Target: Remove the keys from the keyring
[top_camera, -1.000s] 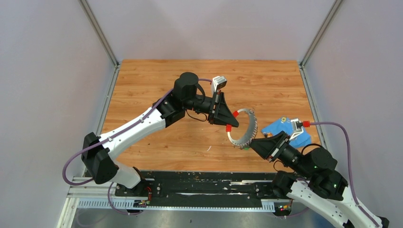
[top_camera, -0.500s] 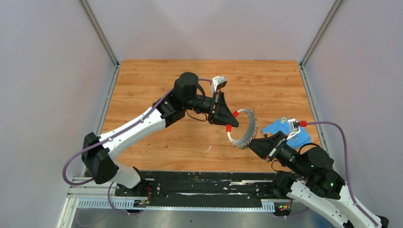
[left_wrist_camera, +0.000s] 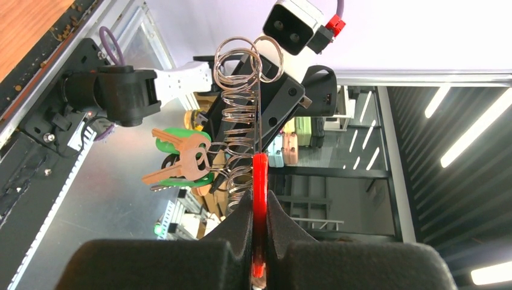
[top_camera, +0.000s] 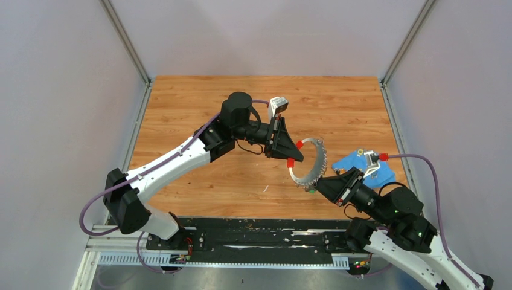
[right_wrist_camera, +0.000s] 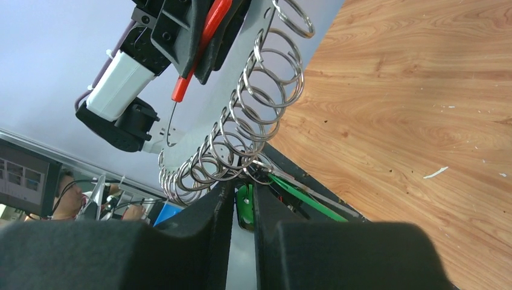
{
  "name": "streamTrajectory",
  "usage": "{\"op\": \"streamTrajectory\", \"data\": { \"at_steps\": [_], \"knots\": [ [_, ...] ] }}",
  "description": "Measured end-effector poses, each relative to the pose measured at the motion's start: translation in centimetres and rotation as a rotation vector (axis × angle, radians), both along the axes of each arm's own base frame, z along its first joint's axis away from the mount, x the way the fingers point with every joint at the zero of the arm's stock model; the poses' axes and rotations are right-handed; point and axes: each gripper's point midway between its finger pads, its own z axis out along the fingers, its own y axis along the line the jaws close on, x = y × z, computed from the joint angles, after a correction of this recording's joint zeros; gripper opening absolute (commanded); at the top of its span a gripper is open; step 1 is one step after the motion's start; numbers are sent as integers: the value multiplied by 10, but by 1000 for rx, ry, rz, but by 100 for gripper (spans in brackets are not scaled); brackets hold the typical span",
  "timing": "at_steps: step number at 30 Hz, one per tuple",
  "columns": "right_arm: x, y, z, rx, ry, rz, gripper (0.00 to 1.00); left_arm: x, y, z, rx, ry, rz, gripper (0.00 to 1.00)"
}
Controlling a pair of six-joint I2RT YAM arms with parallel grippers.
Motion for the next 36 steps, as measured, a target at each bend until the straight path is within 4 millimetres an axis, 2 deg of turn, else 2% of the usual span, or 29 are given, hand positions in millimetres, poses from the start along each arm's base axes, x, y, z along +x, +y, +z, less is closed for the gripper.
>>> {"op": "streamTrajectory", "data": {
  "at_steps": [6,12,18,25,36],
  "knots": [
    [-2,0,0,6,0,10,1,6,0,-1,3,-2,26,0],
    [-1,-1,-2,-4,7,0,1,16,2,-7,17,9,62,0],
    [3,-14,-3,-45,19,-57,1,25,4,-19,42,27,100,0],
    [8,-27,-2,-117,10,-122,1,24,9,-24,50,32,112,0],
    [23,-31,-5,-255,-36,-182,1,26,11,-27,53,18,121,0]
  ]
}}
